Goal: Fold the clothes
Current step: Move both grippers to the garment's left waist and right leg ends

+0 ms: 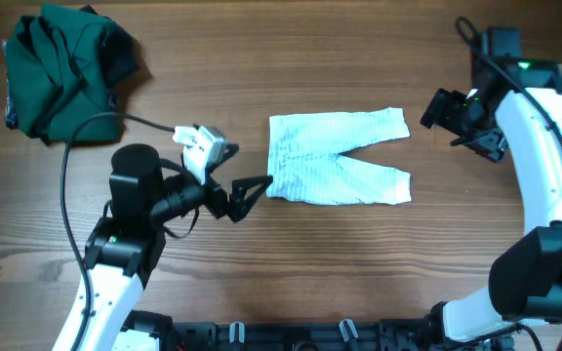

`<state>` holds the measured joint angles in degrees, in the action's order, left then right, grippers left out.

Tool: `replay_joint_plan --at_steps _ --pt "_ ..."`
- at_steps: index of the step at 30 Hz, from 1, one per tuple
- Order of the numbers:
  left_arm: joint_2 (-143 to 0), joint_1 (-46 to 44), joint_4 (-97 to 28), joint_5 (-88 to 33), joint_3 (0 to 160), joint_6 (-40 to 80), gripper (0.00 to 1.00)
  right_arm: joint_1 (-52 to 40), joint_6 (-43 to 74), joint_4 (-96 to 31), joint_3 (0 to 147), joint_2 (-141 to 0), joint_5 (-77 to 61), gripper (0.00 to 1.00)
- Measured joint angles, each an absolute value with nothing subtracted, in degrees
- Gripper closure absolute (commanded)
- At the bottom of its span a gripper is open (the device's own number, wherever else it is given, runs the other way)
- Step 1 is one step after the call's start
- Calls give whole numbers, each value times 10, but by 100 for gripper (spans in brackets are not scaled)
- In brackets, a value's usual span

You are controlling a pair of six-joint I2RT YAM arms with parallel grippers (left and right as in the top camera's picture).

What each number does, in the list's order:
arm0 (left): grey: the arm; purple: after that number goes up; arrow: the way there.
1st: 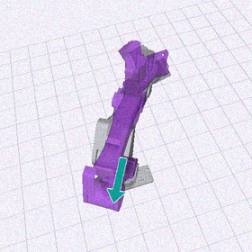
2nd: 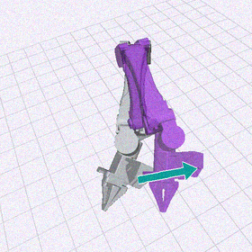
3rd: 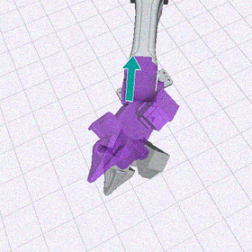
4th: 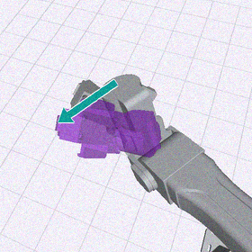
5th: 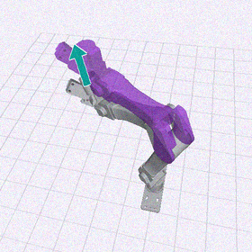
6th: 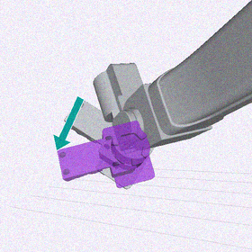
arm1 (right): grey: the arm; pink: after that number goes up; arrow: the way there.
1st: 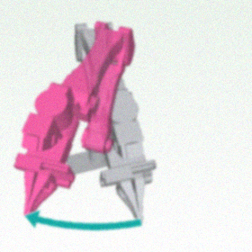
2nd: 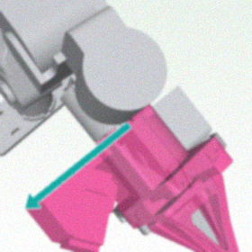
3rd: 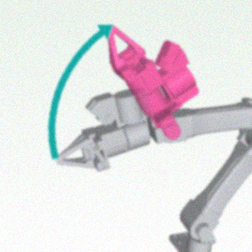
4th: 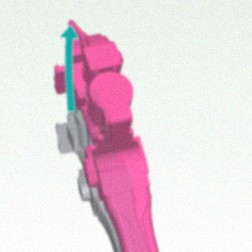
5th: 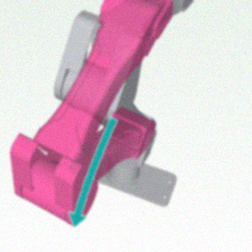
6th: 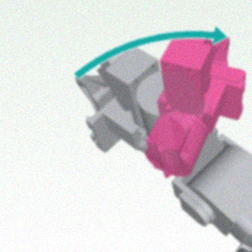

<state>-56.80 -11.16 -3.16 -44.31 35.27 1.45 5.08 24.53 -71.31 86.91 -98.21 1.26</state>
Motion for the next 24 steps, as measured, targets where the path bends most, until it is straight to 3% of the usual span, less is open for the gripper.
replay_joint_plan --at_steps 8,12,24 --pt "-712 -188 -245 -304 423 1 0 88 204 -720 808 -979 -51 0" --pt "-800 -238 -248 -242 465 1 0 88 193 -671 735 -979 -81 0" --pt "-844 -239 -230 -192 474 42 0 67 193 -561 615 -979 -143 4"
